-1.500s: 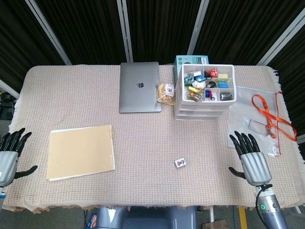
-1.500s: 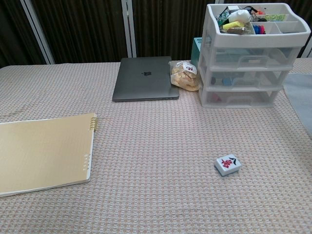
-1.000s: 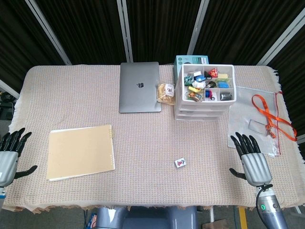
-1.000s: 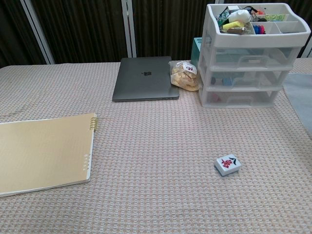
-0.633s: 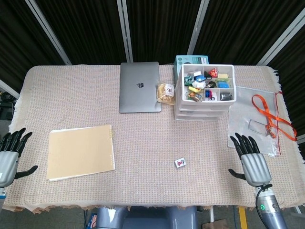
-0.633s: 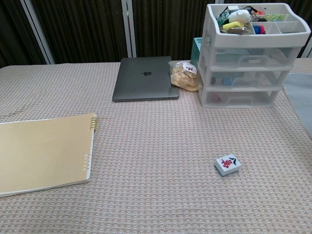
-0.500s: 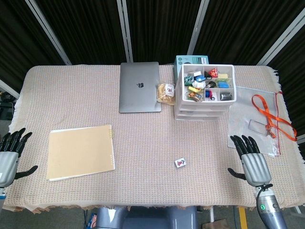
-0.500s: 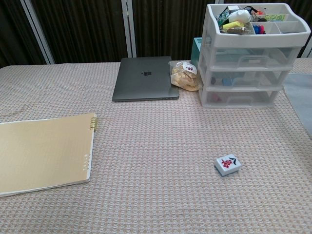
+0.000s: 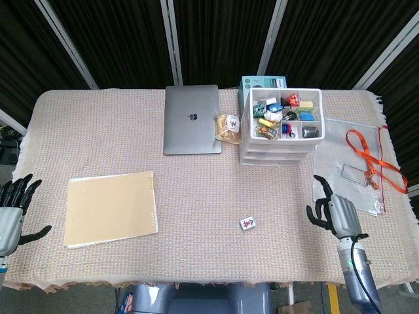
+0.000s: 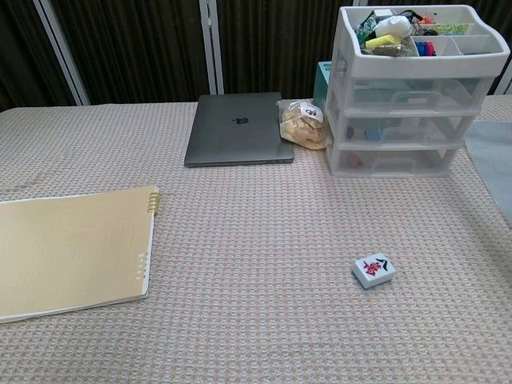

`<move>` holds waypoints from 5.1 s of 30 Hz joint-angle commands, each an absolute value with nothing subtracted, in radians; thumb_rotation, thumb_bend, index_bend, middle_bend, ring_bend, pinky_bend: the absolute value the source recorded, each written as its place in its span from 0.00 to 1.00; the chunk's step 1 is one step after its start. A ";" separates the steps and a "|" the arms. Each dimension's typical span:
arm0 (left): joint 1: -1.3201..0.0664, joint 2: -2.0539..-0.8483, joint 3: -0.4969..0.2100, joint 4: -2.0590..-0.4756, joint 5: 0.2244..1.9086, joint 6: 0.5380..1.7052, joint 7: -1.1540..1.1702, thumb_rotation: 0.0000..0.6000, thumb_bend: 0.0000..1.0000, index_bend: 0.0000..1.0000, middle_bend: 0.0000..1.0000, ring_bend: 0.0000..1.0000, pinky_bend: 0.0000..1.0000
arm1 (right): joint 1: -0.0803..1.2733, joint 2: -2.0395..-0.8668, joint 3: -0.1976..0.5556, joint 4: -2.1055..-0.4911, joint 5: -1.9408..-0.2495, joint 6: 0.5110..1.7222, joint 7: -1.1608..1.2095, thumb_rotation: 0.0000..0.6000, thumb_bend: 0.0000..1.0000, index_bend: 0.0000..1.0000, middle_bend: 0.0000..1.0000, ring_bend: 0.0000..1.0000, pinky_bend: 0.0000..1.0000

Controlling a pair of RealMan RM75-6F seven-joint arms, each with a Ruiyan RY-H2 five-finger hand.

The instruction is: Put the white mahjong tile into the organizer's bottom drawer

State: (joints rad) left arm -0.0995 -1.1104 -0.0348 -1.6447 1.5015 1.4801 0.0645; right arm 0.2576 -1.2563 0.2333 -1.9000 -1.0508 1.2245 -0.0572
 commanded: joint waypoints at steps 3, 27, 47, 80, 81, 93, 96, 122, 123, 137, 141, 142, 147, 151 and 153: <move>-0.100 -1.113 -0.037 -1.642 1.502 1.482 0.060 1.00 0.15 0.07 0.00 0.00 0.00 | 0.413 -1.281 0.409 -2.012 -0.604 1.043 0.018 1.00 0.42 0.12 0.82 0.87 0.74; -0.104 -1.108 -0.042 -1.642 1.497 1.475 0.031 1.00 0.16 0.07 0.00 0.00 0.00 | 0.669 -1.490 0.527 -1.721 -0.001 0.877 0.119 1.00 0.44 0.15 0.82 0.87 0.74; -0.107 -1.103 -0.042 -1.649 1.489 1.464 0.025 1.00 0.16 0.07 0.00 0.00 0.00 | 0.750 -1.577 0.581 -1.484 0.221 0.754 0.158 1.00 0.45 0.21 0.82 0.87 0.74; -0.111 -1.097 -0.043 -1.658 1.477 1.449 0.013 1.00 0.16 0.08 0.00 0.00 0.00 | 0.788 -1.677 0.697 -1.268 0.339 0.717 0.210 1.00 0.48 0.31 0.82 0.87 0.74; -0.111 -1.097 -0.043 -1.658 1.476 1.448 0.013 1.00 0.16 0.08 0.00 0.00 0.00 | 0.792 -1.680 0.699 -1.262 0.345 0.716 0.206 1.00 0.48 0.32 0.82 0.87 0.74; -0.111 -1.096 -0.044 -1.660 1.472 1.446 0.009 1.00 0.16 0.08 0.00 0.00 0.00 | 0.806 -1.695 0.705 -1.262 0.384 0.722 0.164 1.00 0.48 0.42 0.82 0.87 0.74; -0.111 -1.095 -0.043 -1.661 1.473 1.446 0.009 1.00 0.16 0.08 0.00 0.00 0.00 | 0.794 -1.686 0.707 -1.281 0.399 0.722 0.157 1.00 0.48 0.43 0.82 0.87 0.74; -0.106 -1.102 -0.045 -1.663 1.469 1.458 0.027 1.00 0.16 0.09 0.00 0.00 0.00 | 0.679 -1.558 0.642 -1.623 0.341 0.808 0.115 1.00 0.46 0.19 0.82 0.85 0.74; -0.106 -1.102 -0.046 -1.663 1.470 1.459 0.028 1.00 0.16 0.09 0.00 0.00 0.00 | 0.673 -1.550 0.639 -1.640 0.332 0.811 0.114 1.00 0.46 0.18 0.82 0.85 0.74; -0.102 -1.106 -0.043 -1.659 1.485 1.473 0.027 1.00 0.16 0.09 0.00 0.00 0.00 | 0.600 -1.394 0.584 -1.945 0.173 0.919 0.067 1.00 0.36 0.17 0.81 0.84 0.74; -0.101 -1.107 -0.043 -1.658 1.487 1.475 0.027 1.00 0.16 0.09 0.00 0.00 0.00 | 0.593 -1.350 0.538 -1.996 0.057 0.969 0.011 1.00 0.33 0.17 0.81 0.83 0.74; -0.101 -1.107 -0.043 -1.658 1.487 1.476 0.028 1.00 0.16 0.09 0.00 0.00 0.00 | 0.592 -1.344 0.526 -2.001 0.030 0.982 -0.002 1.00 0.33 0.17 0.81 0.83 0.74; -0.101 -1.108 -0.043 -1.658 1.484 1.474 0.032 1.00 0.16 0.09 0.00 0.00 0.00 | 0.595 -1.329 0.430 -1.997 -0.154 1.083 -0.095 1.00 0.31 0.19 0.81 0.83 0.74; -0.101 -1.108 -0.043 -1.658 1.482 1.472 0.035 1.00 0.16 0.09 0.00 0.00 0.00 | 0.595 -1.320 0.357 -1.982 -0.260 1.126 -0.170 1.00 0.24 0.21 0.81 0.83 0.74; -0.102 -1.107 -0.043 -1.659 1.480 1.470 0.036 1.00 0.16 0.09 0.00 0.00 0.00 | 0.595 -1.318 0.314 -1.975 -0.320 1.146 -0.214 1.00 0.19 0.21 0.81 0.83 0.74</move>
State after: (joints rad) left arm -0.1017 -1.1073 -0.0432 -1.6592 1.4799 1.4694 0.0363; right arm 0.5956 -1.3283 0.3714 -1.9843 -0.2516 1.1069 -0.1563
